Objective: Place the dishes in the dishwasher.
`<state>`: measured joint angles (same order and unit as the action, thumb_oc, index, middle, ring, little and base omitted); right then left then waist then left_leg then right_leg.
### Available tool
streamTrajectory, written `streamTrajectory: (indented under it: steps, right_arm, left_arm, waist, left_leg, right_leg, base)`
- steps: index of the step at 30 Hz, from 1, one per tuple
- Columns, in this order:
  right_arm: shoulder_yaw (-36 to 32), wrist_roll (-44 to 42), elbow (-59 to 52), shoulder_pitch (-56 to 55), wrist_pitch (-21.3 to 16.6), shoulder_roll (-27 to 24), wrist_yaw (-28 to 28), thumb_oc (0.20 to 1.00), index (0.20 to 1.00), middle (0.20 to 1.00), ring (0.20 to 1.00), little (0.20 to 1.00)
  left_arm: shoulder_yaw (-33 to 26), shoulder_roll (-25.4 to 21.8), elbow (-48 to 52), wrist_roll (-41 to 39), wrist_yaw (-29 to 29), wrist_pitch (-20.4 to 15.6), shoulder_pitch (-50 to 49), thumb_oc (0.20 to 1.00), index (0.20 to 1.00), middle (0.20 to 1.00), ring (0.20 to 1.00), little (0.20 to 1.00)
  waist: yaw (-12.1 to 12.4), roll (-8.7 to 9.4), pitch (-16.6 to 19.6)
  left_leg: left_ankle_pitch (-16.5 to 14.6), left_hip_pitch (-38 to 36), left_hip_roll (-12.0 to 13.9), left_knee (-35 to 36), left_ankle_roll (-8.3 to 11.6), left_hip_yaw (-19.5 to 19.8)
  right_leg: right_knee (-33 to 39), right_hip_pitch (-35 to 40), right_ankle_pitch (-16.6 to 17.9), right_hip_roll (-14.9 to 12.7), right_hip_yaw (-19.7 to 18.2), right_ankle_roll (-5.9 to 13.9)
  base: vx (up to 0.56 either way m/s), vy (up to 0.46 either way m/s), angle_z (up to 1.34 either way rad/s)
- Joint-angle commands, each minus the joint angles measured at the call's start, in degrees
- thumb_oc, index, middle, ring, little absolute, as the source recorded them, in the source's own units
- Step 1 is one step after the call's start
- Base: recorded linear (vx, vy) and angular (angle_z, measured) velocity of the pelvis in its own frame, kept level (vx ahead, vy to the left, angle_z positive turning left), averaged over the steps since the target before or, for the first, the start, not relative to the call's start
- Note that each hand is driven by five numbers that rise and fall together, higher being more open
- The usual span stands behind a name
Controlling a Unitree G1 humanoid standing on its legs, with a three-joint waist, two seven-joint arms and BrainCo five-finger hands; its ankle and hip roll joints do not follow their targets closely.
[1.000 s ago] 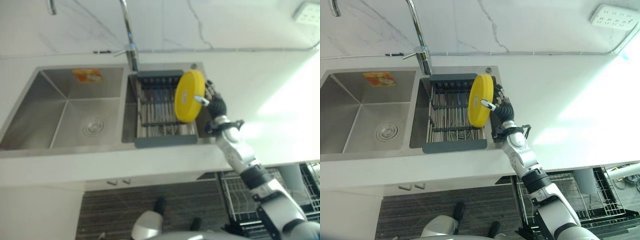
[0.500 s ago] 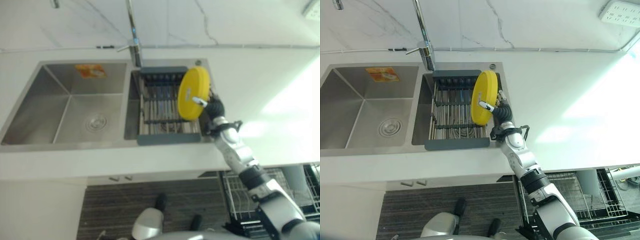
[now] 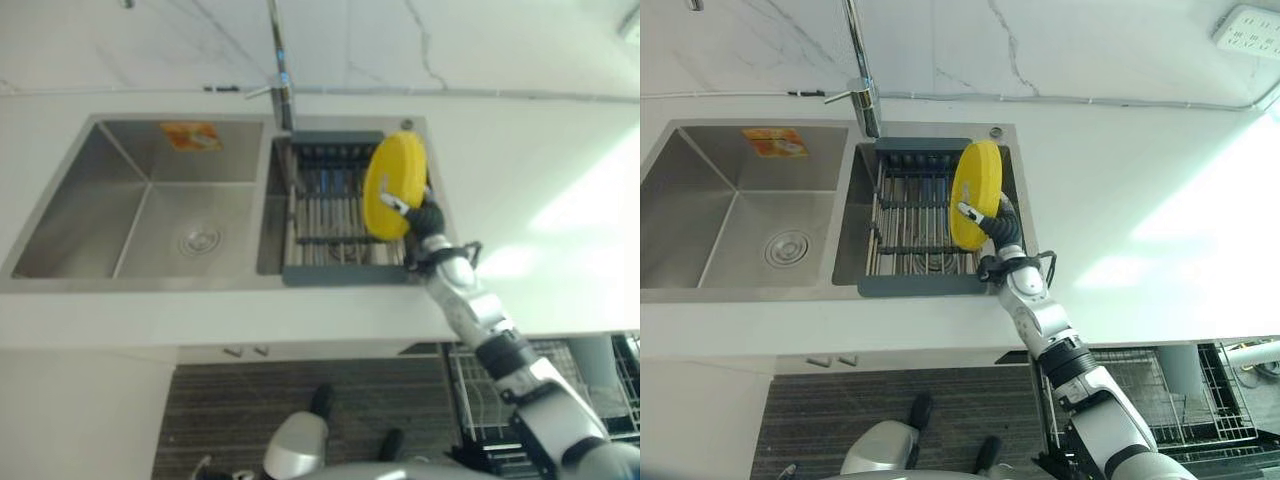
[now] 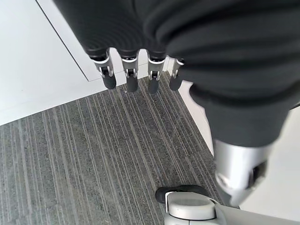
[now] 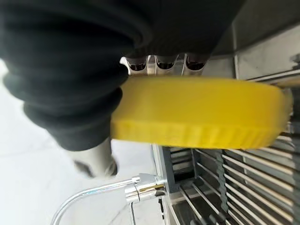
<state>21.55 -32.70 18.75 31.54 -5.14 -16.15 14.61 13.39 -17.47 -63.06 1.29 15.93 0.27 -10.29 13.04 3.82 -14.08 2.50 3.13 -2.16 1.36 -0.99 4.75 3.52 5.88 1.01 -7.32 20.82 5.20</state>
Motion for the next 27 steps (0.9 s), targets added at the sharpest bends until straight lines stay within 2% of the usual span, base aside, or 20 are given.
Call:
streamTrajectory:
  steps: [1,8,13,16,18,19,20,22,25,27]
  right_arm:
    - [0.2,3.6,0.7,4.6,-0.3,-1.2,2.8,0.200,0.200,0.200,0.200,0.200]
    - [0.5,4.6,2.7,5.5,-0.1,-1.2,6.0,0.200,0.200,0.200,0.200,0.200]
    - [0.3,2.6,2.0,5.4,-2.0,-1.1,4.3,0.200,0.200,0.200,0.200,0.200]
    - [0.1,-2.5,1.4,4.7,-5.2,-0.3,3.2,0.200,0.200,0.200,0.200,0.200]
    - [-0.5,-5.3,0.3,4.0,-9.4,0.6,1.8,0.200,0.200,0.200,0.200,0.200]
    - [-1.0,-5.7,-1.5,3.1,-12.7,1.3,1.6,0.200,0.200,0.200,0.200,0.200]
    - [-1.3,-5.9,-2.2,2.9,-13.3,1.5,1.3,0.200,0.200,0.200,0.200,0.200]
    - [-1.9,-7.5,-5.1,1.9,-17.1,2.1,0.0,0.200,0.200,0.200,0.200,0.200]
    - [-3.2,-10.4,-10.3,0.7,-21.1,3.0,-1.7,0.200,0.200,0.200,0.200,0.200]
    - [-3.6,-13.7,-12.7,0.0,-22.3,3.0,-3.2,0.200,0.200,0.200,0.200,0.200]
  left_arm:
    - [3.1,-2.5,-2.3,1.2,0.8,0.6,1.1,1.000,1.000,1.000,1.000,1.000]
    - [3.3,-2.5,-2.5,0.6,1.3,0.1,1.5,1.000,1.000,1.000,1.000,1.000]
    - [3.2,-2.4,-2.1,0.7,1.6,-0.2,1.7,1.000,1.000,1.000,1.000,1.000]
    - [3.1,-2.3,-2.1,1.1,1.8,-0.3,1.6,1.000,1.000,1.000,1.000,1.000]
    - [3.0,-2.2,-2.2,1.3,1.9,-0.3,1.5,1.000,1.000,1.000,1.000,1.000]
    - [3.1,-2.0,-2.1,1.4,2.1,-0.2,1.4,1.000,1.000,1.000,1.000,1.000]
    - [3.1,-1.9,-2.1,1.5,2.1,-0.3,1.3,1.000,1.000,1.000,1.000,1.000]
    - [3.0,-1.6,-1.9,1.8,2.1,-0.4,1.0,1.000,1.000,1.000,1.000,1.000]
    - [2.6,-1.5,-2.2,1.8,1.9,-1.1,0.9,1.000,1.000,1.000,1.000,1.000]
    - [2.6,-1.4,-2.5,2.0,1.6,-1.5,1.1,1.000,1.000,1.000,1.000,1.000]
  waist:
    - [2.6,-2.43,2.1]
    - [2.9,-2.73,1.6]
    - [2.9,-2.78,1.5]
    - [2.8,-2.69,1.7]
    - [2.7,-2.65,2.0]
    - [2.5,-2.63,2.2]
    - [2.4,-2.64,2.4]
    - [2.1,-2.70,2.8]
    - [1.1,-2.68,3.5]
    - [0.6,-2.62,3.9]
  left_leg:
    - [-3.0,-1.5,2.8,1.4,0.62,-1.8]
    - [-3.0,-1.2,2.6,1.3,0.62,-1.5]
    - [-3.0,-0.9,2.5,1.3,0.62,-1.5]
    - [-3.0,-1.1,2.6,1.3,0.66,-1.6]
    - [-3.0,-1.3,2.7,1.4,0.67,-1.8]
    - [-3.0,-1.6,2.8,1.4,0.62,-2.1]
    - [-3.0,-1.7,2.8,1.4,0.60,-2.2]
    - [-3.1,-2.1,3.0,1.5,0.54,-2.7]
    - [-3.4,-2.6,3.3,1.3,0.54,-3.8]
    - [-3.6,-3.0,3.5,1.4,0.56,-4.4]
  right_leg:
    - [-8.3,-3.5,-2.9,-5.8,1.2,5.22]
    - [-8.4,-3.7,-2.8,-6.1,1.2,5.13]
    - [-8.3,-3.7,-2.8,-6.1,1.3,5.18]
    - [-8.2,-3.6,-2.7,-6.1,1.3,5.16]
    - [-8.1,-3.5,-2.7,-6.0,1.3,5.14]
    - [-8.0,-3.3,-2.8,-6.0,1.2,5.17]
    - [-8.0,-3.3,-2.7,-5.9,1.2,5.17]
    - [-8.0,-3.1,-2.8,-5.8,1.0,5.18]
    - [-8.0,-3.1,-2.9,-5.7,0.6,5.32]
    - [-7.8,-3.1,-2.9,-5.5,0.4,5.32]
  base:
    - [0.00,0.000,0.00]
    - [-0.01,0.001,0.03]
    - [-0.01,0.001,0.01]
    - [0.00,0.000,0.00]
    - [0.00,0.000,0.00]
    - [0.00,0.000,0.00]
    - [0.00,0.000,0.00]
    - [0.00,0.000,0.00]
    - [-0.04,-0.024,-0.07]
    - [-0.07,-0.052,-0.20]
